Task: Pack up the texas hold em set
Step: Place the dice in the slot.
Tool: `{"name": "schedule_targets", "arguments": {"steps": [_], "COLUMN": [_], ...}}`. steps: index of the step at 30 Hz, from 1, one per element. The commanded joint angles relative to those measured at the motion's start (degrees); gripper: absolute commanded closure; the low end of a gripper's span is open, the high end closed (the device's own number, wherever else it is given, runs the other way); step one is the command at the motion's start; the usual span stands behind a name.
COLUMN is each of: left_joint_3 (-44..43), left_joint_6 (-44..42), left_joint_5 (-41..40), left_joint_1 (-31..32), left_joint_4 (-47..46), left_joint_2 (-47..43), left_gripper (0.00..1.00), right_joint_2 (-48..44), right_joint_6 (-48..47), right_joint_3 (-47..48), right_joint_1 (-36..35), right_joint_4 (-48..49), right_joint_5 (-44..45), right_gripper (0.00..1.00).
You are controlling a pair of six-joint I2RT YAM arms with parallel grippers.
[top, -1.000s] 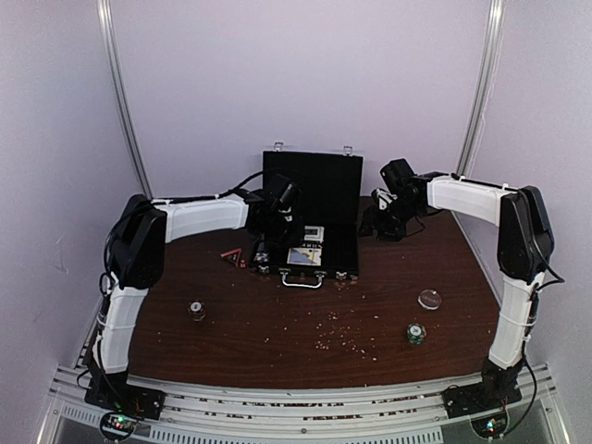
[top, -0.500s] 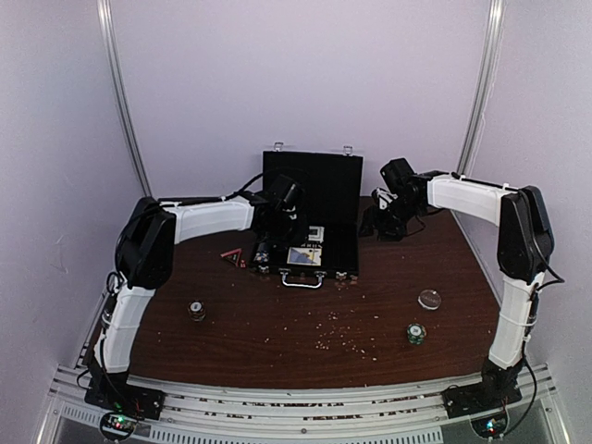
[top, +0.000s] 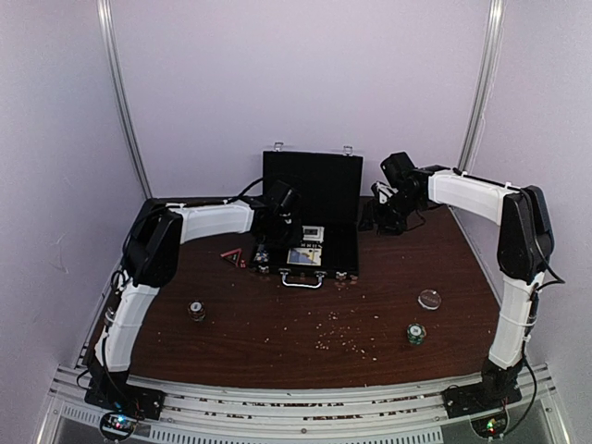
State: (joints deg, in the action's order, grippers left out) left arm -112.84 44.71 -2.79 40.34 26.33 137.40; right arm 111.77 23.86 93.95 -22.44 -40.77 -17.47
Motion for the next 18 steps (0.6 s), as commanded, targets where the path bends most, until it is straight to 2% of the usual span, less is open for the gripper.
{"name": "schedule_targets", "arguments": {"steps": [1,18], "left_joint_3": [-0.38,-3.19], "left_joint_6": [-0.75,-1.37], "left_joint_5": [-0.05,3.57], "left_joint_1": [-0.83,-1.3], "left_joint_4": [-1.21,-1.26], "left_joint_2": [1.82,5.39], "left_gripper": [0.93,0.82], "right_joint_2": [0.55,1.34], "right_joint_6": [-0.82,-0.92], "right_joint_3": [2.16,2.37], "right_joint_1": [0.51,0.47], "right_joint_4": [-1.17,-1.81], "right_joint_5": [1.56,1.22], "right_gripper": [0.4,0.4]}}
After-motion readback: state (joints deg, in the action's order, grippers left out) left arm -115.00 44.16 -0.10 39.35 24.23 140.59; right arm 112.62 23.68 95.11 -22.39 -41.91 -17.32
